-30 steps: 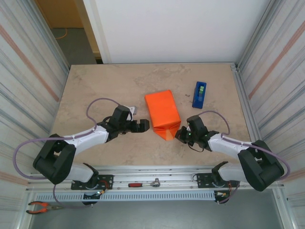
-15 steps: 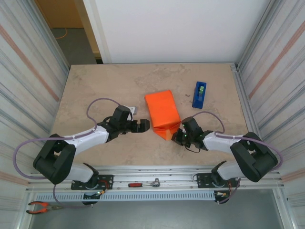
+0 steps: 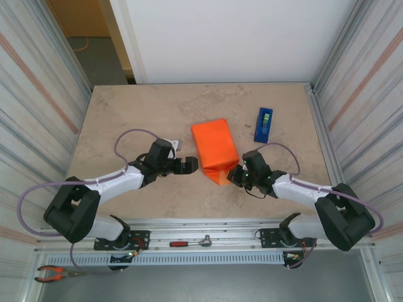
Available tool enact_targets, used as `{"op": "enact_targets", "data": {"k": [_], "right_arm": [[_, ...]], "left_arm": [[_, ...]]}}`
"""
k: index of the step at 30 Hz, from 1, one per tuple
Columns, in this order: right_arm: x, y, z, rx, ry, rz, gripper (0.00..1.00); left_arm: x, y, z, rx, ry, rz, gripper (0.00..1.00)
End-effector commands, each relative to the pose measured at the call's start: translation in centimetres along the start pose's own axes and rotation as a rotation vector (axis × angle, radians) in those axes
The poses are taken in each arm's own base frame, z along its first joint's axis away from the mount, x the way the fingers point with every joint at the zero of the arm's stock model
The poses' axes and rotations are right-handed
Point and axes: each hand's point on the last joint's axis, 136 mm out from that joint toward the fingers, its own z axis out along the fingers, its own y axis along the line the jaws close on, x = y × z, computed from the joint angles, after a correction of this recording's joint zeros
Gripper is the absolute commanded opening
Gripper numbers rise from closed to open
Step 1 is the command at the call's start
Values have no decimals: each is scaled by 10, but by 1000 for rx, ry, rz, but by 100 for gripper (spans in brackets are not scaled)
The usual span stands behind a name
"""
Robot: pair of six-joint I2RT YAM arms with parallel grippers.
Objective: Wrap the gift box in paper
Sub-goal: Press the wrapping paper onto the gift box.
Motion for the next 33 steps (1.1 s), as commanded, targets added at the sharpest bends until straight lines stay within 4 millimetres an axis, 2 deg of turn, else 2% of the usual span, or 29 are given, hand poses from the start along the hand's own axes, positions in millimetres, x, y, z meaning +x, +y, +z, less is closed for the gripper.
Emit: {"op": "enact_targets", "data": {"k": [1,9,14,20,23,24,26,27,29,33], "right_arm": [[-8,1,0,19,-16,0,0],[-6,-9,16,42,3,14,0],[-1,-14,20,46,20,26,0],[-5,-4,5,21,0,16,0],[-6,-7,-4,38,-12,18,0],[-6,-8,-6,42,-13,20,6],[-5,-12,-9,57,-10,22,29],[-5,-14,-9,68,-6,24,36],[-3,-17,-9,84,3,23,41],[0,-19,-5,98,20,23,40]], "left_arm": [[-5,-6,1,14,-16,5,99],[-7,-7,-1,16,-21,6,99],[-7,-7,-1,14,-22,5,99],[-9,-8,-1,18,-27,5,99],[-8,-8,-1,19,-25,5,99],[-8,-8,-1,19,-26,4,99],[-8,-8,-1,19,-27,3,99],[-9,-8,-1,18,-28,2,99],[-9,-8,-1,20,-28,3,99],[-10,-9,-1,21,-30,3,99]]}}
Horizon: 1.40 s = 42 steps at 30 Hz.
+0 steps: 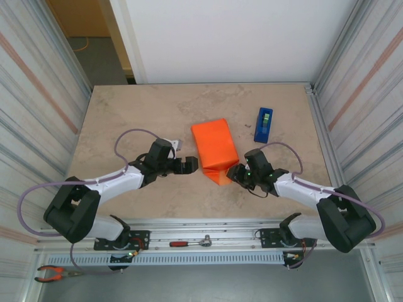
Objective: Wrap the gift box in paper
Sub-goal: Press the wrapping paper onto the gift box, then fifth fold the wrapping paper around the gift box.
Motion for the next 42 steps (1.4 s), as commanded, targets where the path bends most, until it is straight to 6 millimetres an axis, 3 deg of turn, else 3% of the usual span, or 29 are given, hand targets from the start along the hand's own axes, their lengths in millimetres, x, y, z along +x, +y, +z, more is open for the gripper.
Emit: {"op": "enact_targets", "data": {"k": [1,20,32,36,42], "right_arm": [[3,-5,2,42,15,-5,39],[6,-7,21,70,46,-7,25],[9,-10,22,78,53,-9,13],[8,-7,21,70,54,-11,1],[3,5,13,43,43,-18,0]], "left_arm": [[-10,-9,-1,19,-27,3,99],[-10,-9,0,23,-26,2,99],[-11,-11,0,27,-26,4,99],[-9,-12,-2,32,-16,14,99],[-1,-18,-10,70,4,40,98]]}}
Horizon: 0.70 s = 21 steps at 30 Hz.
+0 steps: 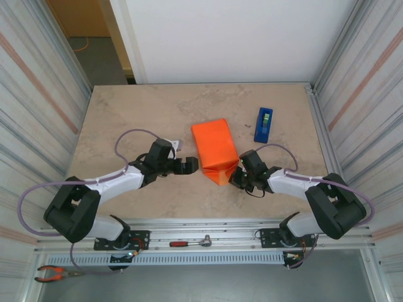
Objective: Wrap the gift box in paper
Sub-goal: Fifth fold the wrapping paper around the gift box.
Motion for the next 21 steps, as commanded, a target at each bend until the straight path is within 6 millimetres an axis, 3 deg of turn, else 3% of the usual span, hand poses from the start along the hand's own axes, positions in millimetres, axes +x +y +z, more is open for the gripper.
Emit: {"op": "enact_targets", "data": {"k": [1,5,12,21], "right_arm": [[-8,22,-11,-47,-23,-26,0],[-13,33,-21,-69,-38,-38,0],[-19,42,-28,-97,-46,-33,0],[-21,48,-31,-113,-51,-28,0]], "left_arm": [[-1,-16,-11,59,-3,43,97],[10,-21,-13,95,25,65,82],[42,-44,-7,142,104,158,28],[84,-88,13,220,156,304,24]]}}
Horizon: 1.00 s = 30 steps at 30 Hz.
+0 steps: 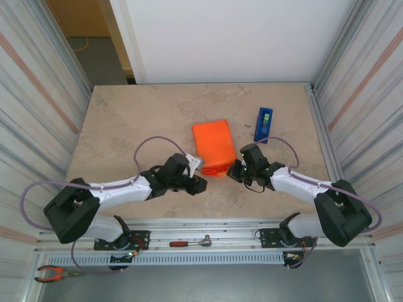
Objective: Wrap the gift box in paper
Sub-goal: Fifth fold the wrapping paper around the gift box.
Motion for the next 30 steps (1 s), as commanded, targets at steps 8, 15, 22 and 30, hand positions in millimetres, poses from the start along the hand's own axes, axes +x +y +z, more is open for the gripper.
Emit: {"op": "enact_targets", "data": {"k": [8,15,22,30], "right_arm": [[-7,15,-7,-41,-6,-8,0],[-6,13,-6,-41,-3,-3,0],[-4,14,-6,-47,3,-5,0],[-5,13,-12,-69,7,7,31]], "left_arm": [[4,-15,41,12,-6,84,25],[0,-14,65,-39,-15,111,25],[-14,7,80,-165,-69,112,24],[-34,32,79,-332,-134,113,24]]}}
